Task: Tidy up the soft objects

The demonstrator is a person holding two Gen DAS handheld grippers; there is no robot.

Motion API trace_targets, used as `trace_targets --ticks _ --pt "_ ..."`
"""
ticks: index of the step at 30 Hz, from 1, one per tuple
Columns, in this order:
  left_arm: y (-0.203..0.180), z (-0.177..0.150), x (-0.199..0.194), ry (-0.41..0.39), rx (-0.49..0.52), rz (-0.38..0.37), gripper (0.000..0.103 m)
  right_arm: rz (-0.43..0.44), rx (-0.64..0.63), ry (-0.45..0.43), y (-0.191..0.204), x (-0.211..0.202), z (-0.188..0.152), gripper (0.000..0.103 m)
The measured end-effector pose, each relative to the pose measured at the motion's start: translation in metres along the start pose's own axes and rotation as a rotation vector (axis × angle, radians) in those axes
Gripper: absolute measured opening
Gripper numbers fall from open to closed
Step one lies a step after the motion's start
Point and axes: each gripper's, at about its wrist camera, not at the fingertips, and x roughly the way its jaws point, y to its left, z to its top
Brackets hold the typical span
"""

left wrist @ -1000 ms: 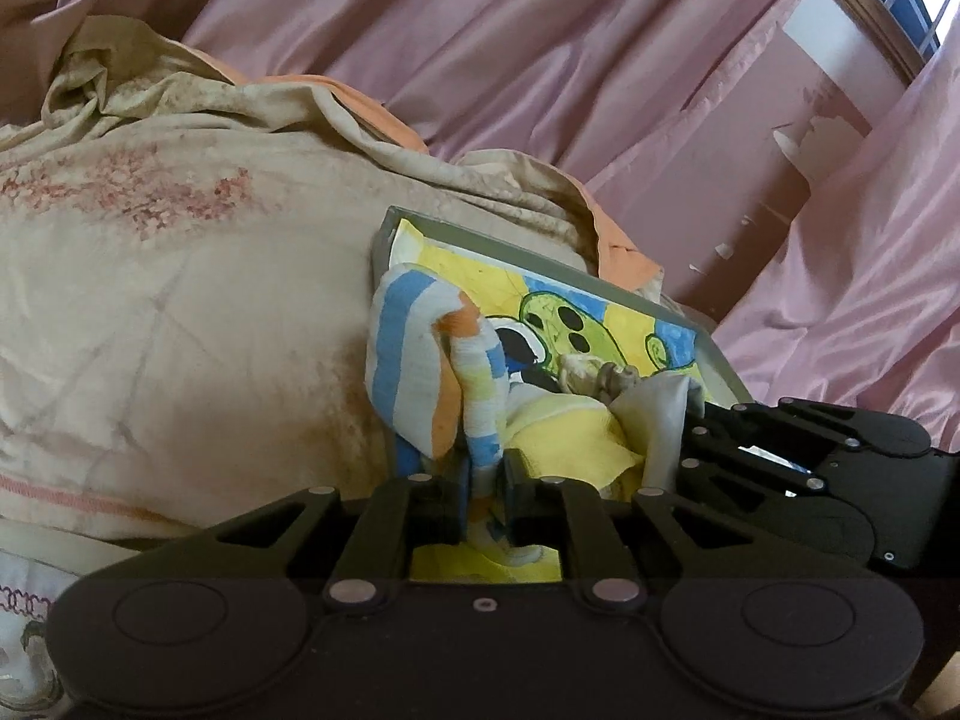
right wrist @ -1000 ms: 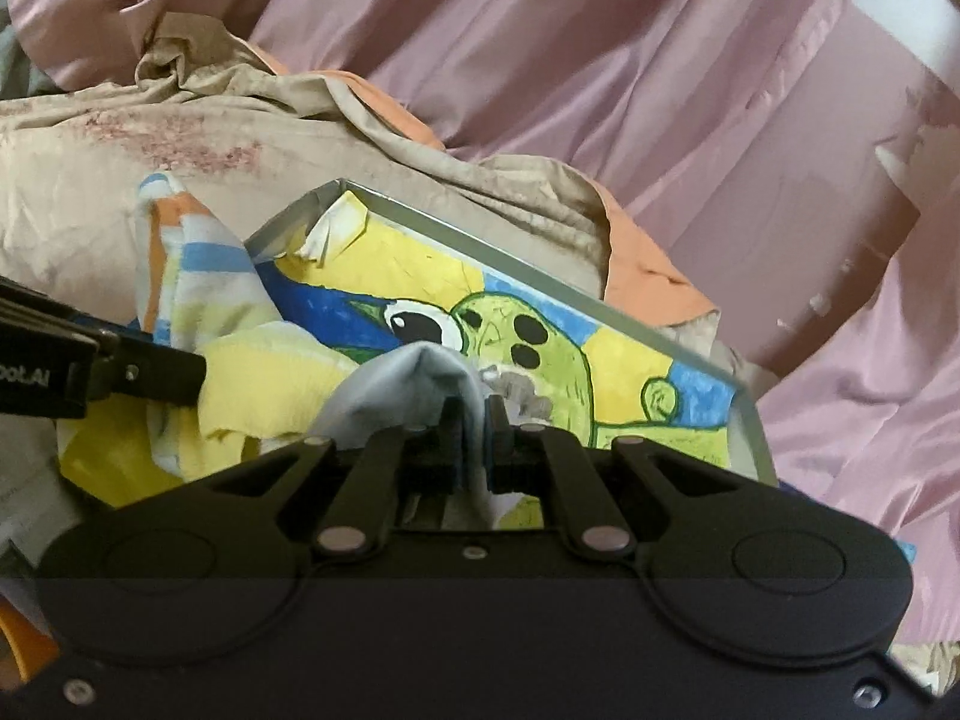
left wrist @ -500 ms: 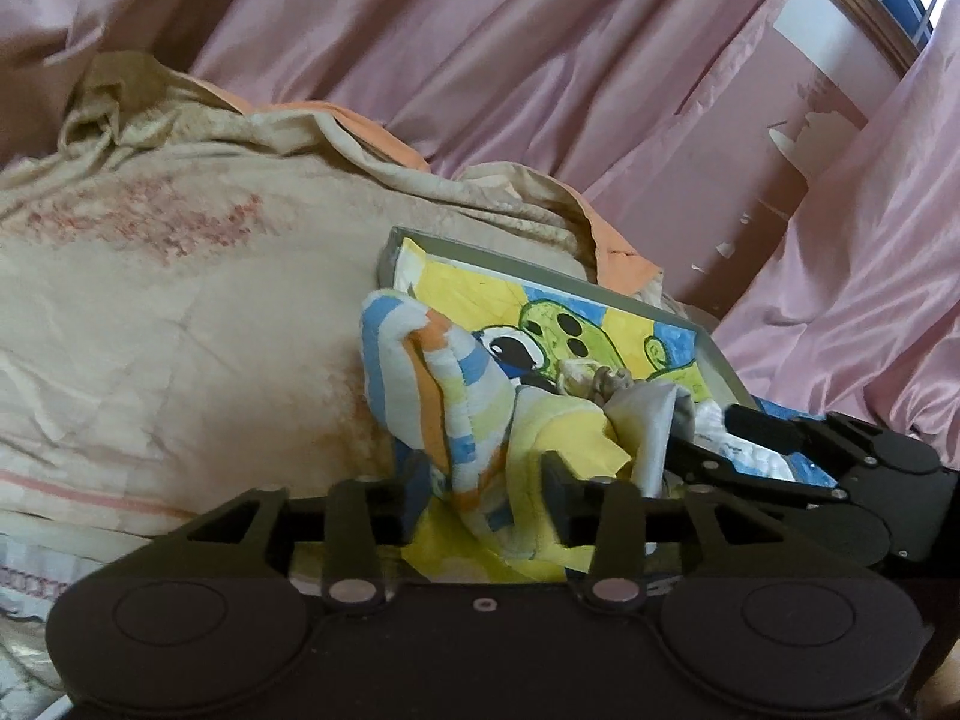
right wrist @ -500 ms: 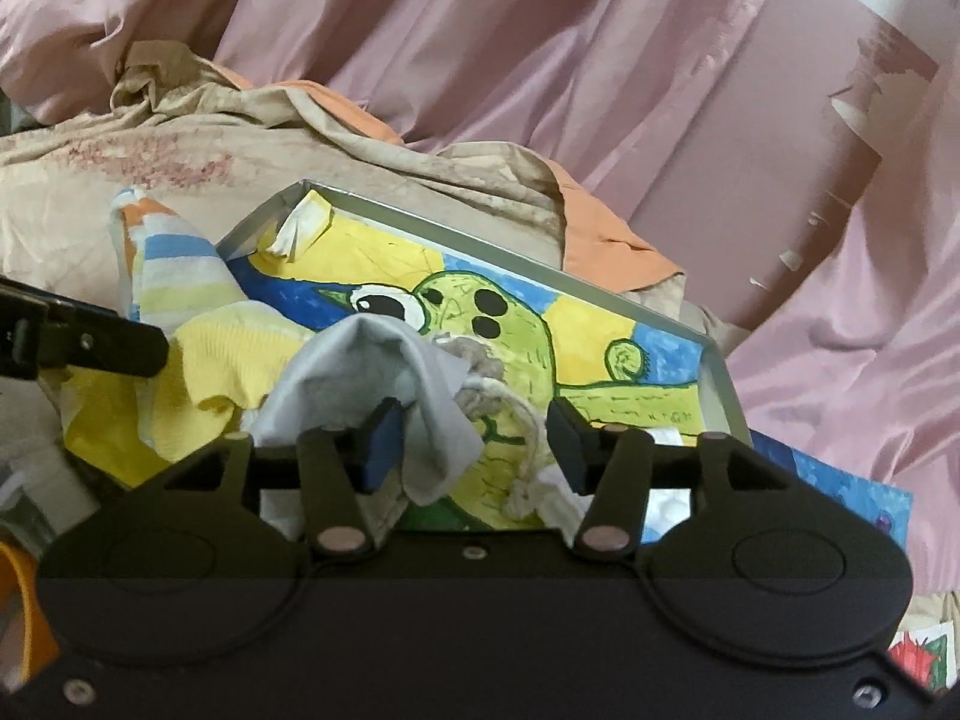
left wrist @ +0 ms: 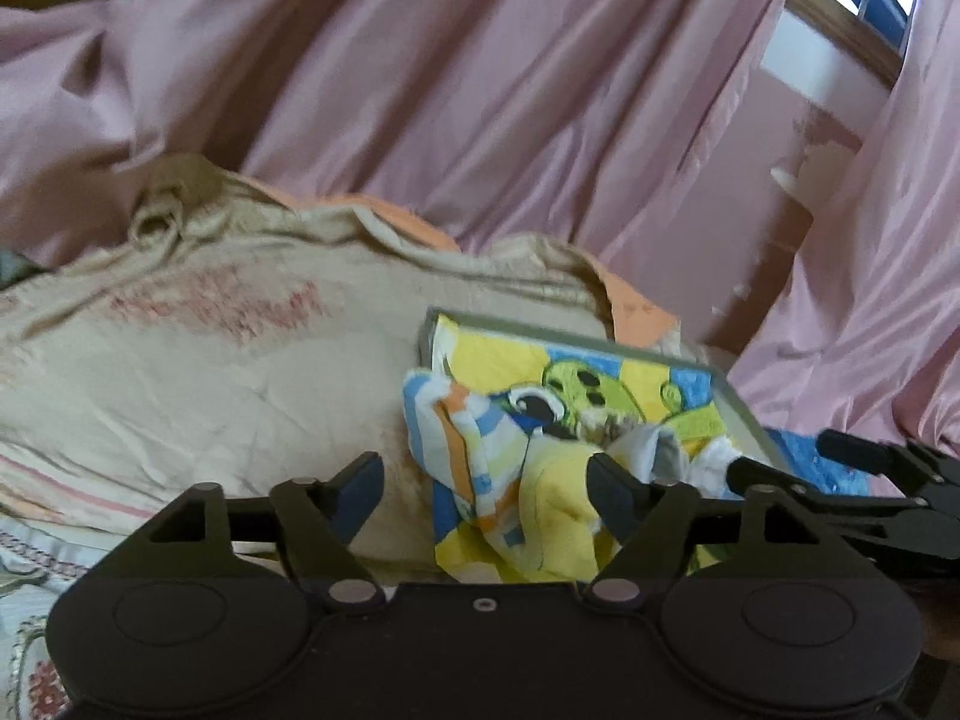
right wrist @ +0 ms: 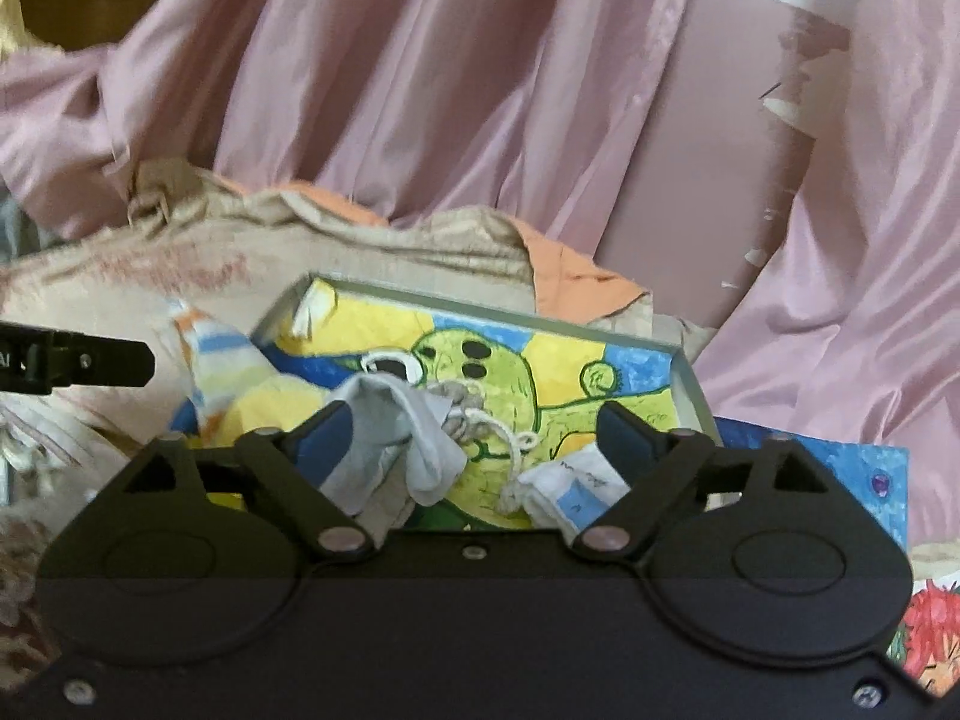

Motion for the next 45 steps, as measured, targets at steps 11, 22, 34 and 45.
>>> trace_targets --ticks 11,22,34,45 --pt "-0.034 -0.001 -0.075 -0.195 0.022 0.035 0.102 0.054 0.124 -0.172 -0.024 -0.085 0.006 0.102" --pt "-0.065 -0.022 -0.151 -0.362 0.057 0.085 0.102 0.049 0.207 -0.328 -0.049 -0.174 -0.026 0.102" --pt "-0.071 -0.091 -0.196 -0.367 0.113 0.166 0.102 0.025 0.244 -0.381 -0.059 -0.237 -0.097 0.103" --pt "-0.057 -0.15 -0.226 -0.231 0.106 0.228 0.102 0.028 0.232 -0.328 -0.047 -0.266 -0.173 0.103"
